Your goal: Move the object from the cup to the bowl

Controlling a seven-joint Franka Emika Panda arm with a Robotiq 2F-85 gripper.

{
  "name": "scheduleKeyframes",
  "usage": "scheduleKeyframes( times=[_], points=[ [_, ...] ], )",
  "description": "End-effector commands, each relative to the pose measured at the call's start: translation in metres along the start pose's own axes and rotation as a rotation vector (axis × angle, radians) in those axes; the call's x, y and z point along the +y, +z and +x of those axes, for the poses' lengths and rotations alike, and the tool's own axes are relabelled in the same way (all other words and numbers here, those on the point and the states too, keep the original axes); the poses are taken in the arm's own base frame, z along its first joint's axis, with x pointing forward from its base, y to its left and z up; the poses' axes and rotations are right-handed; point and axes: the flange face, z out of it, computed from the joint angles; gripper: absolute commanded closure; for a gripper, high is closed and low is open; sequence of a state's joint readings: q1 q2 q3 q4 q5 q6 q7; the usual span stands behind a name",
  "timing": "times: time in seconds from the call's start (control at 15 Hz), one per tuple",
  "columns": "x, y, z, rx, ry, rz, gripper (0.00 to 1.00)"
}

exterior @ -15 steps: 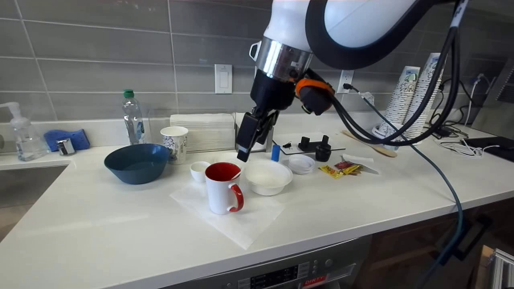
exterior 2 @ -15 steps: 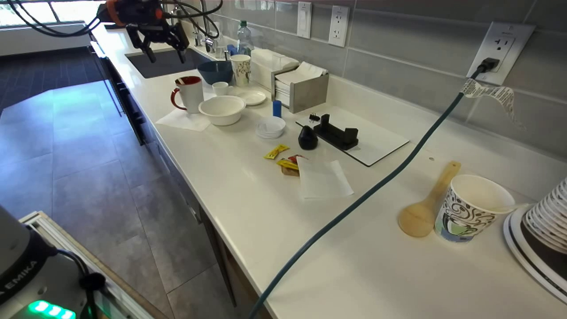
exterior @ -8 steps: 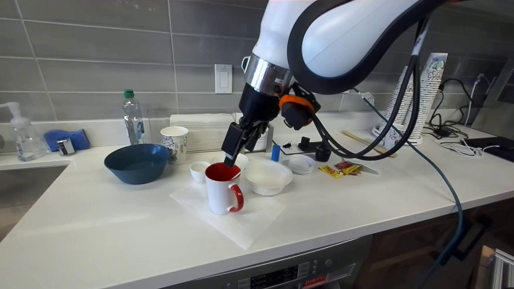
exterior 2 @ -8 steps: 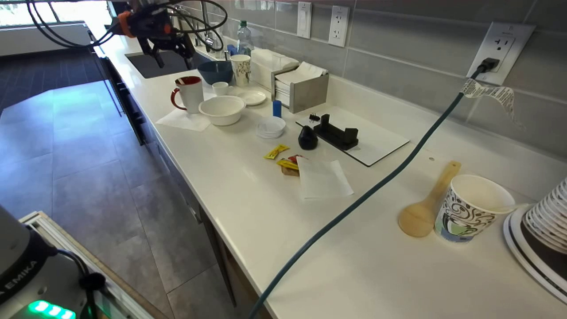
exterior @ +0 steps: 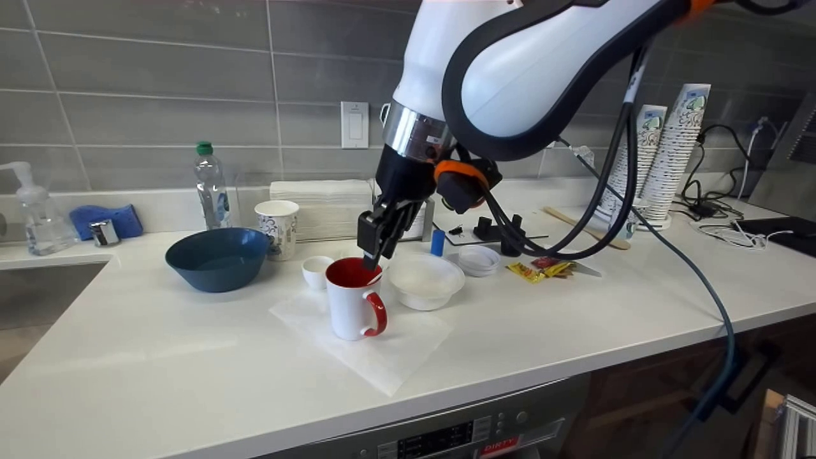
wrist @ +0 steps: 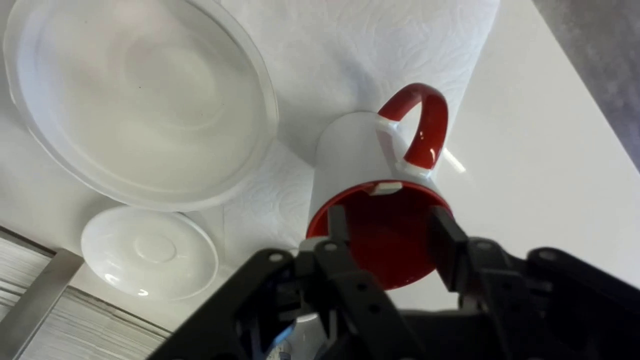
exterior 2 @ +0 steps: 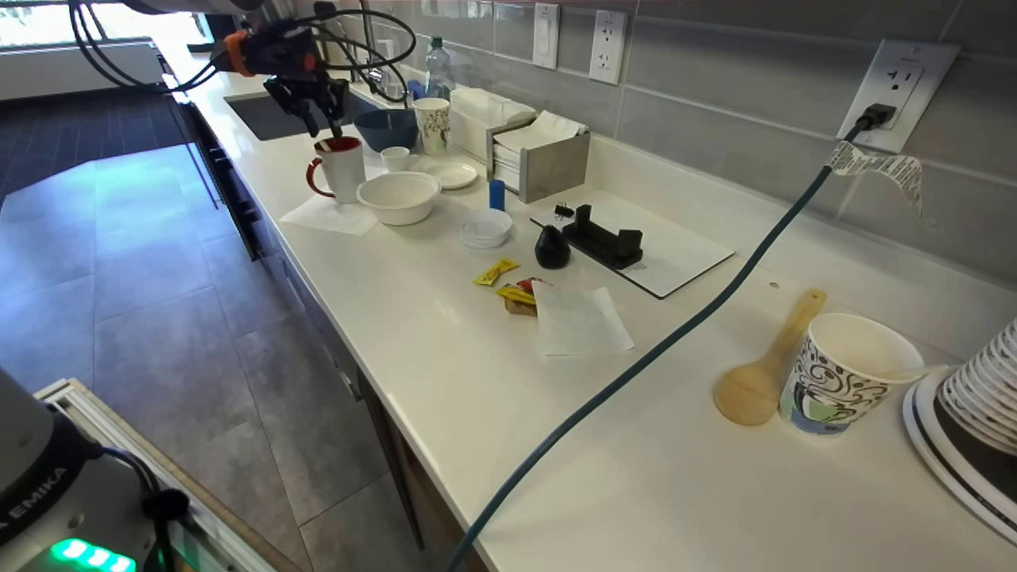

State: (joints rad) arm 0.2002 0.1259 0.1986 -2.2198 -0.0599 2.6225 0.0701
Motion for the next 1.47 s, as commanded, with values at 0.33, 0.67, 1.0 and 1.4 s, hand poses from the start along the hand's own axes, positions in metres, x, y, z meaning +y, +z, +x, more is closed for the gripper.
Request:
scheduleKeyframes(
  times=[0.33,0.67,1.0,1.4],
  points=[
    [-0.005,0.011,0.011,-0.083,-0.007,-0.025,0.54],
    [-0.008,0.013,0.014,-0.122,-0.011,-0.026,0.63],
    [-0.008,0.014,0.017,-0.156,-0.01,-0.03,0.73],
    [-0.008,0.014,0.019,-0.171,-0.01,-0.035,0.9]
  ],
)
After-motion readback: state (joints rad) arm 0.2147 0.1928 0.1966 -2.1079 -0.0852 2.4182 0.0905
